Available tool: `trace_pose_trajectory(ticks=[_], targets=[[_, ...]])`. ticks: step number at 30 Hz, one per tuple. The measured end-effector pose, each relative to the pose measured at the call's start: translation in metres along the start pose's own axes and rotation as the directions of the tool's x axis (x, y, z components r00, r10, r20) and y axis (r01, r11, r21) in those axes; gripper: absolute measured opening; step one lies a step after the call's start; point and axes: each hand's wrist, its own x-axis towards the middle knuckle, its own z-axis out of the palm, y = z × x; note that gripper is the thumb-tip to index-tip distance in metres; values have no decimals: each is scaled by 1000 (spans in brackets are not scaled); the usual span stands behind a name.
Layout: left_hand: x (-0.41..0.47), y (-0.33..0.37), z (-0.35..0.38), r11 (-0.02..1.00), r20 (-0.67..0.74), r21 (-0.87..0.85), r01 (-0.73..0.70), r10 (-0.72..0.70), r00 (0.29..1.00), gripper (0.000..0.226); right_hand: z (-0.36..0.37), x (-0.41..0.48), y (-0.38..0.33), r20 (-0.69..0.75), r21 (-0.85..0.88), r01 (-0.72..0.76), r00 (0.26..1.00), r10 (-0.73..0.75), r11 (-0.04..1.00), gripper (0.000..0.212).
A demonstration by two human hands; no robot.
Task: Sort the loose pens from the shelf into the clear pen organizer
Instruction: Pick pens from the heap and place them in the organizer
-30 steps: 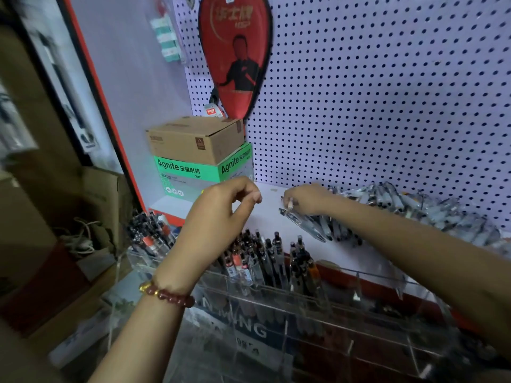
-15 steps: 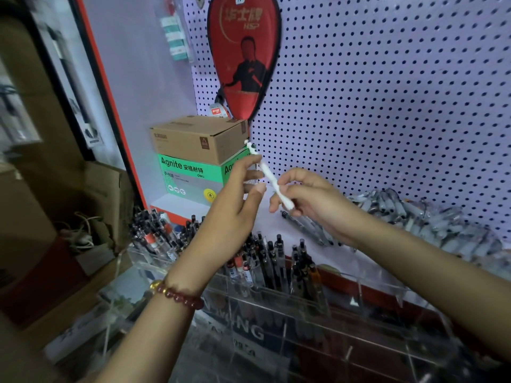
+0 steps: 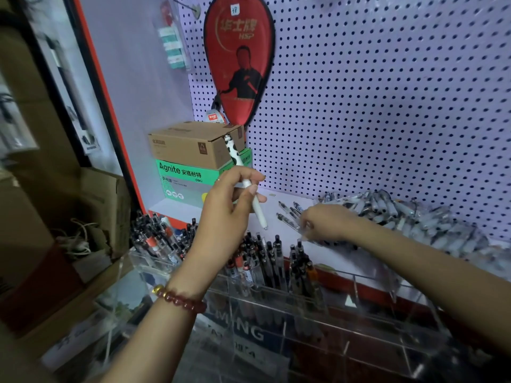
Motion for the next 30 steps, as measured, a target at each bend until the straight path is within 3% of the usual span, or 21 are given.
trace_pose_trajectory(ticks=[4, 9, 12, 15, 18, 20, 23, 24, 26, 30], targets=[[0, 1, -1, 1000, 13, -22, -7, 8, 1000, 24, 10, 2, -4, -36, -51, -24, 999, 22, 998, 38], [-3, 8, -1, 998, 23, -64, -2, 4, 1000, 30, -7, -9, -2, -50, 317, -42, 997, 61, 948, 27], [-6, 14, 1, 990, -18, -133, 36, -39, 999, 35, -32, -26, -2, -183, 519, 16, 979, 93, 855, 12], [-7, 19, 8, 970, -91, -226, 87, -110, 990, 49, -64, -56, -19, -291, 687, 162, 955, 64, 709, 18], [-8, 29, 14, 971, -99, -235, 43, -68, 993, 37, -84, -94, -45, -359, 742, 303, 933, -26, 598, 18], [-11, 37, 19, 972, -61, -233, -1, -13, 998, 28, -86, -117, -63, -397, 692, 339, 916, -57, 637, 13], [-16, 47, 26, 964, 12, -263, -37, 41, 999, 21, -82, -140, -78, -465, 408, 268, 884, -54, 873, 25], [-18, 49, 29, 966, 23, -254, -54, 62, 998, 18, -80, -144, -80, -493, 342, 250, 868, -53, 906, 22], [-21, 50, 31, 969, 30, -236, -69, 79, 996, 18, -73, -148, -81, -518, 357, 275, 854, -56, 893, 12], [-25, 48, 33, 967, 87, -250, -54, 79, 993, 19, -59, -150, -75, -555, 354, 295, 830, -55, 887, 15]])
